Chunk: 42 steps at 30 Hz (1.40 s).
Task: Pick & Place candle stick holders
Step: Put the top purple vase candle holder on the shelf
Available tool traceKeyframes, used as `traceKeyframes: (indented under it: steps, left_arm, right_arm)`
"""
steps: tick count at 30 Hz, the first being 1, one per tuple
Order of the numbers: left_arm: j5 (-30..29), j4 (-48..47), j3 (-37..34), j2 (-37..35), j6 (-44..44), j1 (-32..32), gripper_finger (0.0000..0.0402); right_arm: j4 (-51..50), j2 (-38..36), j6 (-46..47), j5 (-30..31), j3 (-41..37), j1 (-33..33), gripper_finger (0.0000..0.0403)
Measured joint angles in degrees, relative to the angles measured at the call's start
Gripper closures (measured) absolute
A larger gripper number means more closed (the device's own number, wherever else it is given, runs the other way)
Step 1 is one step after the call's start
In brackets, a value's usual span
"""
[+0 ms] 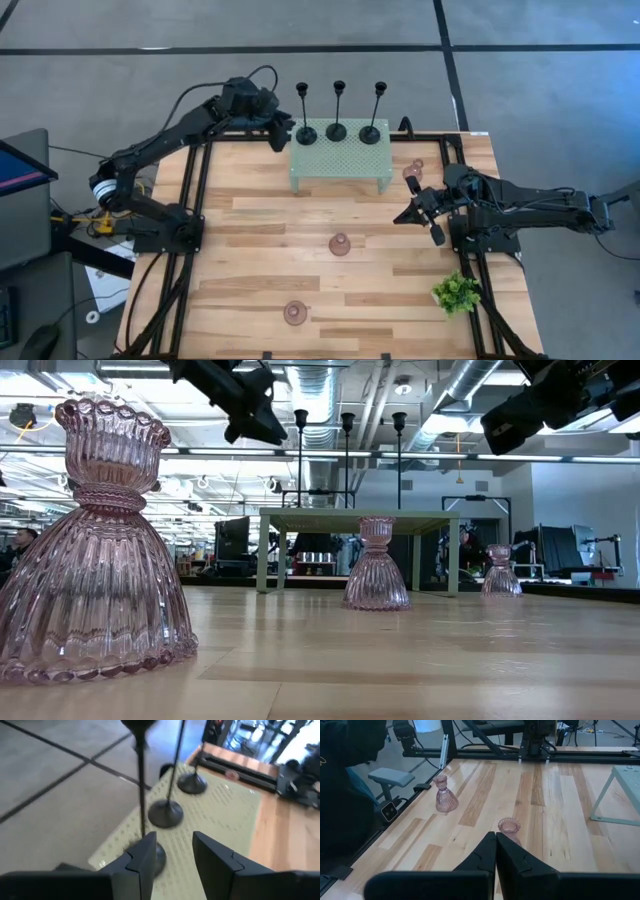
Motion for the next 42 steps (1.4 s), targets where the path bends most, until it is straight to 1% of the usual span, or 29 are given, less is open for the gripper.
traceKeyframes:
  steps: [5,8,13,18,23,29,33,35,38,40,42]
  left_arm:
    - [0.05,-5.19,0.01,-2.35,-0.11,-2.05,0.0276]
    - [0.0,-7.1,0.0,-2.64,-0.12,-4.18,0.0289]
    - [0.02,-8.72,0.01,-2.7,0.31,-8.88,0.0331]
    - [0.01,-8.61,-2.39,-3.11,6.05,-14.35,0.039]
    - [-0.08,-5.58,-8.93,-6.53,6.54,-17.82,0.0396]
    - [-0.2,7.26,-21.03,-13.77,7.16,-21.33,0.0398]
    - [-0.28,13.3,-28.96,-19.27,9.05,-24.24,0.0396]
    - [-0.2,16.02,-32.26,-21.65,9.14,-25.61,0.0397]
    - [-0.16,19.15,-36.68,-24.47,9.16,-27.67,0.0398]
    - [-0.29,21.02,-38.88,-25.7,9.16,-29.0,0.0396]
    - [-0.19,21.44,-40.12,-26.62,9.14,-30.07,0.0395]
  right_arm:
    - [0.02,0.0,0.55,0.01,0.0,0.0,0.0403]
    - [0.16,0.0,0.58,0.0,0.0,0.0,0.0403]
    - [0.5,0.0,1.3,0.01,0.0,0.0,0.0403]
    - [0.5,0.0,1.42,0.0,0.0,0.0,0.0403]
    - [0.48,0.0,1.42,0.0,0.0,0.0,0.0403]
    - [0.46,0.0,1.42,0.02,0.0,0.0,0.0403]
    - [0.46,0.0,1.42,0.29,0.0,0.0,0.0403]
    - [0.46,-0.02,2.34,2.28,0.0,0.07,0.0403]
    - [0.44,-0.02,5.59,7.55,0.0,0.02,0.0403]
    - [0.37,0.0,7.85,11.25,0.0,0.0,0.0403]
    - [0.44,0.0,9.86,13.61,0.0,0.0,0.0403]
